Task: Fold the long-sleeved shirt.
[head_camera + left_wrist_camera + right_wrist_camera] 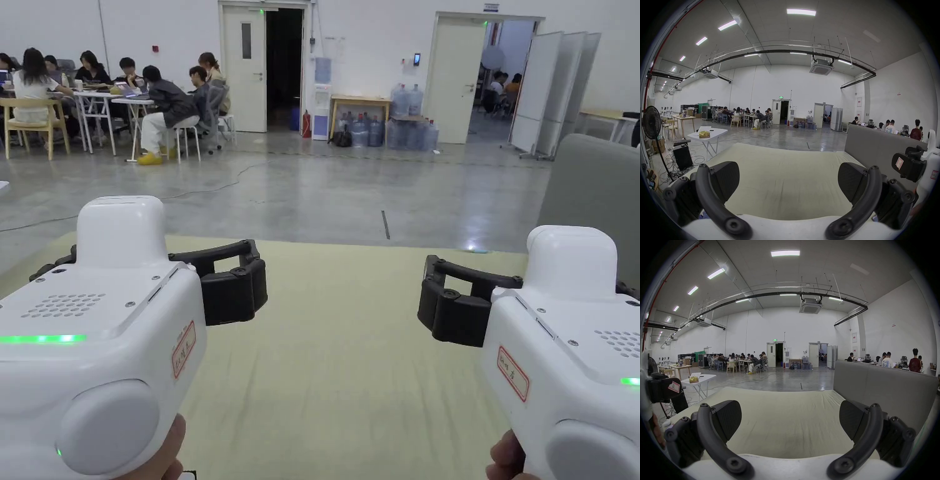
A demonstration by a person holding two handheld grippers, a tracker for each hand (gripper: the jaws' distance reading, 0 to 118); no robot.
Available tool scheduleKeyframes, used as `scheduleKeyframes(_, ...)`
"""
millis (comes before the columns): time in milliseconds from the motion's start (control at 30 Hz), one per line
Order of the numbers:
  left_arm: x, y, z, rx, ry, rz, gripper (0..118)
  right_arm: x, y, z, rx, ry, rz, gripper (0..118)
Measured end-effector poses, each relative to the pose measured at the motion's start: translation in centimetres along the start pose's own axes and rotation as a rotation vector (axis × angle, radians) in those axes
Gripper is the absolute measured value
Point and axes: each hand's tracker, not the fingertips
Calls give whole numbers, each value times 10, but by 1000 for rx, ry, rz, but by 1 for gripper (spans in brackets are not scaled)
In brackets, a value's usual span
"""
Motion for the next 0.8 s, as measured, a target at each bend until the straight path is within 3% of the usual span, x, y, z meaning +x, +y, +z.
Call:
scheduleKeyframes(533,0,0,1,23,40,-22,118,3,0,0,6,18,-55,118)
scheduleKeyframes(667,1,-3,5,63,21,-56,118,0,-4,4,63,-57,-34,118)
scheduleKeyframes(700,1,-3,9,84,-26,-47,111,-1,-8,5,69,-48,-8,107)
scheduleKeyframes(733,2,-3,9,114,-67,-39,56,-2,-9,6,71,2,29,62)
scheduleKeyframes(767,7,-5,0,100,-19,-101,0,-1,-12,0,14,-21,44,2)
scheduleKeyframes(800,15,-5,-6,88,-22,-138,0,-1,-14,0,0,-62,44,2)
